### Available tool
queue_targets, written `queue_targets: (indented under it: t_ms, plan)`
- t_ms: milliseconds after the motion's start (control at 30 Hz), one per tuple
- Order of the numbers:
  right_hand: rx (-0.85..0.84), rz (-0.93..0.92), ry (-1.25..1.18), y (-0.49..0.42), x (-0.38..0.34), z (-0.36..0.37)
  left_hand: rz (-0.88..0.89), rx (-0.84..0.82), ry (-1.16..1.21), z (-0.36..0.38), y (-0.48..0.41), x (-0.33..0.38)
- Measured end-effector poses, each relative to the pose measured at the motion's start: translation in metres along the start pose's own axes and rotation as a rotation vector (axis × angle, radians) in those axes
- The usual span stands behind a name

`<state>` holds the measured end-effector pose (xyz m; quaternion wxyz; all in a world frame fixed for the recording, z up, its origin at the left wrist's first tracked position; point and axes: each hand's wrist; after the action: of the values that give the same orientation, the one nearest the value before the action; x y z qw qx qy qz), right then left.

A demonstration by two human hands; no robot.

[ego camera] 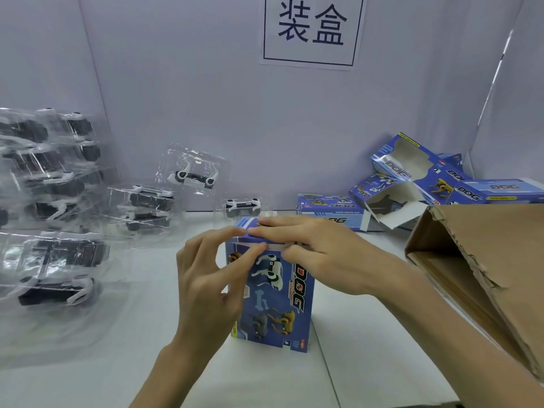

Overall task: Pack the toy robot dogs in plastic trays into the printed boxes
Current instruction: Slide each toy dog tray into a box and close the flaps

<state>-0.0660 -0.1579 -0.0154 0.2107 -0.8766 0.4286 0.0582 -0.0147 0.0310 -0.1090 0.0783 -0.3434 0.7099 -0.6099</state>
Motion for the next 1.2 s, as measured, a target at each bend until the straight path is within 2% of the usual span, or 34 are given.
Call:
queue_targets:
  t_ms: [100,200,333,400,500,633,833,1033,1200]
  plan:
    - [-0.059,0.002,-0.108,-0.002,0.0,-0.005,0.077,-0.057,0.014,-0.002,-0.005,-0.005]
    - [-0.031,0.016,-0.309,-0.001,0.007,-0.01,0.053,-0.101,0.061,-0.002,-0.005,-0.006]
    - [0.317,-0.026,-0.483,0.011,0.021,-0.003,0.003,-0.095,0.068,0.0,-0.007,-0.002]
    - [0.47,-0.076,-0.492,0.016,0.025,0.008,0.01,-0.092,0.056,0.002,-0.006,0.001]
    - [0.574,-0.119,-0.43,0.013,0.025,0.019,0.031,-0.115,0.071,0.007,-0.005,0.012]
    - [0.61,-0.128,-0.376,0.011,0.02,0.026,0.021,-0.144,0.115,0.012,-0.007,0.02]
    - [0.536,-0.107,-0.304,0.036,0.026,0.035,-0.031,-0.186,0.28,0.002,-0.019,0.01]
    - [0.584,-0.077,-0.38,0.039,0.023,0.046,0.005,-0.207,0.215,-0.003,-0.028,0.0]
    - [0.587,-0.069,-0.426,0.039,0.021,0.045,-0.059,-0.176,0.203,-0.001,-0.027,0.002]
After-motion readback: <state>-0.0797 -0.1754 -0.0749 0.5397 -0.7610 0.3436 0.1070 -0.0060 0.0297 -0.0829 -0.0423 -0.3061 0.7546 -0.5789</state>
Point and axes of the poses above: each hand's wrist, its own y-axis away from the middle knuckle, its own z-axis out of the palm, x = y × z, and after that the axes turned 12 degrees about -z, right-handed
